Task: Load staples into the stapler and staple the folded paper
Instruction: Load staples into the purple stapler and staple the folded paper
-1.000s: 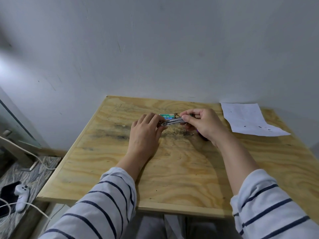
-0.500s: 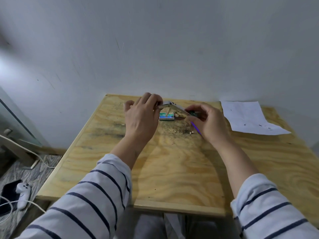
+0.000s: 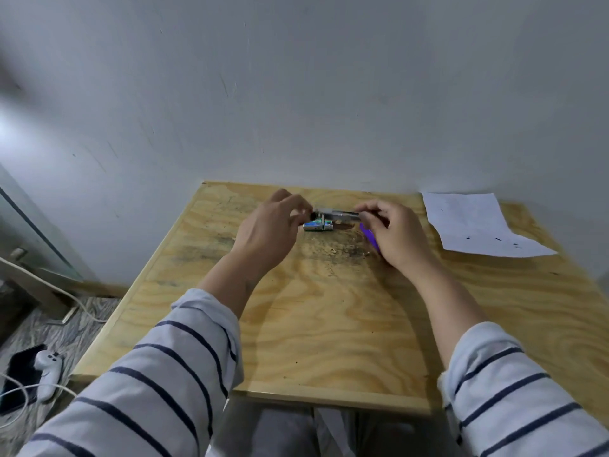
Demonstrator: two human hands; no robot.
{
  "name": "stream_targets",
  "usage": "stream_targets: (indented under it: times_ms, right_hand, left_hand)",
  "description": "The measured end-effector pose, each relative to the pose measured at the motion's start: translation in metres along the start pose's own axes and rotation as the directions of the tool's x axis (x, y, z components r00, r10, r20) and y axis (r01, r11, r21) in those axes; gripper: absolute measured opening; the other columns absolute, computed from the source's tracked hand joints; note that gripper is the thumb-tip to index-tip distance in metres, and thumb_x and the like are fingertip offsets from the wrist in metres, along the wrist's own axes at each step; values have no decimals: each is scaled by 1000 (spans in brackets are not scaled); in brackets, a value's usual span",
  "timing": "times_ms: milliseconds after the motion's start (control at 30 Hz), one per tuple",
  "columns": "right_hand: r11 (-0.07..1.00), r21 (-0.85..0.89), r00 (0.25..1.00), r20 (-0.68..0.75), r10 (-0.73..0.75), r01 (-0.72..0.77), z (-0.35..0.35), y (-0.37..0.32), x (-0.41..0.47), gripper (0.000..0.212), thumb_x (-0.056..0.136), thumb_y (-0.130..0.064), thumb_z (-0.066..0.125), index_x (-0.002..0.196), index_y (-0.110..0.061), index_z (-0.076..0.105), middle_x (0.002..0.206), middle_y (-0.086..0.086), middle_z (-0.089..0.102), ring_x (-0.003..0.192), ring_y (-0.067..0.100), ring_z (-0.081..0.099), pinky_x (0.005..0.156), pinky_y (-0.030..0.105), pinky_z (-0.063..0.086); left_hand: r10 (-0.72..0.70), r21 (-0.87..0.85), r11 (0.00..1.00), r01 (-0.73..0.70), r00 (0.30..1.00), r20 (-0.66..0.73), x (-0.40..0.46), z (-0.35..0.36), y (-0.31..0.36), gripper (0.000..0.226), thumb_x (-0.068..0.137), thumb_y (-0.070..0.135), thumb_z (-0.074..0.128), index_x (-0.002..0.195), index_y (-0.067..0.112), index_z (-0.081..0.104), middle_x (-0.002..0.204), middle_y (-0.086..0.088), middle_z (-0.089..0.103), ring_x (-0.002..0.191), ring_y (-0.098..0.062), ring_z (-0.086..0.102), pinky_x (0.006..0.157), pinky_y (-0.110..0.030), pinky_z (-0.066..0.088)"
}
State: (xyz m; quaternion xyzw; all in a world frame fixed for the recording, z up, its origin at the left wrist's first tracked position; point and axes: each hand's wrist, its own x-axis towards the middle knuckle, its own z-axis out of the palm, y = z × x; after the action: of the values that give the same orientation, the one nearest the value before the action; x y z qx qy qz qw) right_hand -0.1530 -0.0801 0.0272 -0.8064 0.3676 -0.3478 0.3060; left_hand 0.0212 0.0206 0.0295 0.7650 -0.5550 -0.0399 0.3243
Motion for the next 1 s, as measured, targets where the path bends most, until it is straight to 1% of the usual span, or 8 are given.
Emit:
stream_targets:
  times_ms: [133, 200, 267, 400, 533, 733, 867, 1000]
  right_hand:
    - [991, -126, 999, 24, 44, -41, 7, 7, 4, 20, 93, -14, 53, 99, -15, 73, 72, -13, 57, 59, -1, 46, 51, 3, 34]
    - [988, -140, 997, 37, 64, -58, 11, 9, 3, 21, 93, -14, 53, 100, -15, 73, 84, -6, 63, 71, 4, 50, 56, 3, 31]
    - [988, -142, 996, 49, 75, -68, 17, 7, 3, 20, 93, -13, 53, 101, -14, 72, 98, -2, 67, 84, 5, 52, 67, 12, 36]
    - [973, -227, 996, 75, 48, -29, 26, 8, 6, 20, 93, -14, 53, 99, -16, 72, 103, -1, 71, 73, 2, 51, 63, 15, 36]
    - [938, -348, 991, 130, 43, 5, 31, 14, 5, 21, 93, -15, 53, 96, -18, 73, 103, 1, 70, 101, 18, 55, 94, 33, 42]
    - [920, -388, 987, 161, 20, 45, 34, 12, 12, 18, 92, -17, 55, 97, -21, 72, 101, -2, 63, 95, 18, 55, 82, 34, 48]
    - [931, -360, 986, 166, 4, 57, 30, 7, 25, 21, 90, -12, 56, 104, -19, 70, 107, -2, 64, 85, 10, 50, 73, 21, 39]
    - [908, -411, 969, 246, 21, 85, 35, 9, 41, 27, 88, -20, 62, 115, -20, 65, 114, -1, 63, 97, 15, 54, 82, 31, 48]
  left_hand:
    - [-96, 130, 988, 86, 993, 69, -1, 0, -9, 22, 94, 23, 50, 96, 36, 69, 97, 14, 69, 83, -14, 63, 60, -27, 49]
    - [-134, 121, 985, 122, 986, 97, -1, 2, -14, 23, 94, 24, 50, 96, 37, 69, 97, 14, 70, 87, -15, 62, 61, -27, 46]
    - [-139, 55, 990, 133, 981, 132, -1, 6, -20, 23, 94, 22, 51, 94, 35, 69, 97, 11, 70, 84, -16, 62, 64, -29, 49]
    - [-137, -9, 990, 140, 979, 153, -4, 16, -32, 24, 93, 16, 53, 88, 33, 69, 93, 10, 59, 82, -15, 57, 76, -32, 48]
    - [-176, 5, 984, 177, 972, 157, -4, 19, -38, 29, 95, 19, 50, 82, 44, 60, 98, 11, 54, 93, -17, 53, 91, -42, 40]
    - [-280, 35, 959, 281, 924, 259, 6, 16, -31, 33, 87, 16, 39, 92, 40, 61, 93, 16, 61, 91, -11, 52, 85, -37, 26]
    - [-296, 19, 955, 298, 939, 177, 14, 16, -29, 25, 91, 22, 37, 98, 36, 56, 89, 9, 63, 73, -12, 55, 87, -40, 38]
    - [-316, 108, 946, 307, 945, 81, 27, 23, -21, 23, 93, 33, 39, 95, 24, 61, 84, 4, 64, 75, -19, 59, 77, -37, 50]
